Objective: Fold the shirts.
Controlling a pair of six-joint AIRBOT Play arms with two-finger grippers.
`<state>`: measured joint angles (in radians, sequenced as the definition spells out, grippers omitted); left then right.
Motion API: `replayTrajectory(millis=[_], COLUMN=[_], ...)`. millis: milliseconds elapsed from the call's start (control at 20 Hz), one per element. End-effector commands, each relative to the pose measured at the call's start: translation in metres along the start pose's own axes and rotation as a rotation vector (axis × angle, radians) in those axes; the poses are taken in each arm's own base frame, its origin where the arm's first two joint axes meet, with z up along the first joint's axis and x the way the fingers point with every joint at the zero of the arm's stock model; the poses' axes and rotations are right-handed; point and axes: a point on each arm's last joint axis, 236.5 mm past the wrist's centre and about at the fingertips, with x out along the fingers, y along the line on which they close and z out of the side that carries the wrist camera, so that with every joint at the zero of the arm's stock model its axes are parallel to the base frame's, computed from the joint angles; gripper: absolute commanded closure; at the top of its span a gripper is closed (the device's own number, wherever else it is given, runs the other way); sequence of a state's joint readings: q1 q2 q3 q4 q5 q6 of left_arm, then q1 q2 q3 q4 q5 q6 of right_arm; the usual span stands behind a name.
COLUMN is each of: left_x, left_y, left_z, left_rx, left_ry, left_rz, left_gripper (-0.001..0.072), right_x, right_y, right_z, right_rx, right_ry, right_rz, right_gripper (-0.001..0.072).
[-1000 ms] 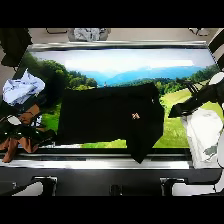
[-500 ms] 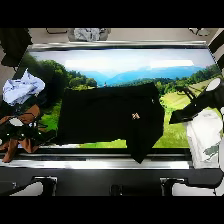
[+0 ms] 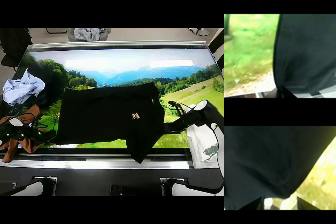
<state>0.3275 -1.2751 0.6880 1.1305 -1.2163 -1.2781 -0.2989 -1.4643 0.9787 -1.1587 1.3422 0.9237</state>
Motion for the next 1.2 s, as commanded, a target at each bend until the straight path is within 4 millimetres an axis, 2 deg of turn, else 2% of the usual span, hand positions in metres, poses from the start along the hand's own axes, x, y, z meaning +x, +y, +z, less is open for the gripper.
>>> replayTrajectory(millis=[0,100,150,250,350,400,450,500,550,600,650,700,750,800,850,900,950,1000,1050,1150], left_x=[-0.003,-0.005,-0.006,-0.011,-0.024,-0.041,-0.070,-0.108,-0.163,-0.225,-0.302,-0.377,-0.447,-0.513,-0.559,-0.586,-0.603,-0.611,-0.614,-0.614], left_y=[-0.004,-0.004,-0.004,-0.005,-0.009,-0.016,-0.026,-0.041,-0.062,-0.088,-0.121,-0.154,-0.187,-0.219,-0.244,-0.260,-0.272,-0.278,-0.282,-0.283], left_z=[-0.001,0.003,0.005,0.011,0.021,0.033,0.052,0.071,0.089,0.099,0.098,0.084,0.057,0.017,-0.027,-0.063,-0.094,-0.115,-0.132,-0.147], left_rx=[0.001,0.005,0.022,0.056,0.082,0.107,0.148,0.192,0.239,0.284,0.338,0.393,0.450,0.502,0.554,0.598,0.620,0.625,0.636,0.646], left_ry=[0.001,-0.009,-0.015,-0.032,-0.055,-0.100,-0.187,-0.302,-0.455,-0.621,-0.829,-1.038,-1.245,-1.448,-1.605,-1.701,-1.771,-1.812,-1.840,-1.853], left_rz=[-0.012,-0.010,-0.008,-0.005,0.000,0.004,0.018,0.036,0.057,0.073,0.089,0.099,0.104,0.097,0.091,0.093,0.080,0.060,0.058,0.062], left_gripper=[0.0675,0.0675,0.0676,0.0677,0.0679,0.0681,0.0681,0.0681,0.0681,0.0681,0.0680,0.0680,0.0680,0.0680,0.0680,0.0680,0.0680,0.0680,0.0680,0.0680], right_x=[0.012,0.016,0.017,0.017,0.005,-0.014,-0.045,-0.085,-0.144,-0.212,-0.296,-0.379,-0.463,-0.525,-0.569,-0.591,-0.602,-0.604,-0.603,-0.600], right_y=[-0.002,-0.007,-0.008,-0.010,-0.004,0.002,0.009,0.017,0.027,0.041,0.066,0.099,0.142,0.183,0.221,0.250,0.270,0.283,0.289,0.294], right_z=[0.011,0.017,0.019,0.023,0.027,0.035,0.048,0.065,0.084,0.098,0.104,0.095,0.068,0.031,-0.012,-0.047,-0.076,-0.094,-0.108,-0.118], right_rx=[0.042,0.073,0.092,0.093,0.027,-0.043,-0.130,-0.215,-0.300,-0.371,-0.442,-0.499,-0.548,-0.581,-0.604,-0.621,-0.630,-0.638,-0.639,-0.619], right_ry=[-0.070,-0.099,-0.103,-0.120,-0.125,-0.151,-0.206,-0.286,-0.404,-0.543,-0.718,-0.899,-1.099,-1.261,-1.391,-1.471,-1.517,-1.542,-1.549,-1.564], right_rz=[0.004,-0.005,-0.003,-0.012,-0.009,-0.023,-0.061,-0.130,-0.246,-0.385,-0.558,-0.729,-0.909,-1.049,-1.166,-1.228,-1.268,-1.281,-1.297,-1.274], right_gripper=[0.0297,0.0425,0.0465,0.0676,0.0677,0.0677,0.0677,0.0677,0.0677,0.0677,0.0677,0.0677,0.0677,0.0677,0.0677,0.0677,0.0677,0.0677,0.0677,0.0677])
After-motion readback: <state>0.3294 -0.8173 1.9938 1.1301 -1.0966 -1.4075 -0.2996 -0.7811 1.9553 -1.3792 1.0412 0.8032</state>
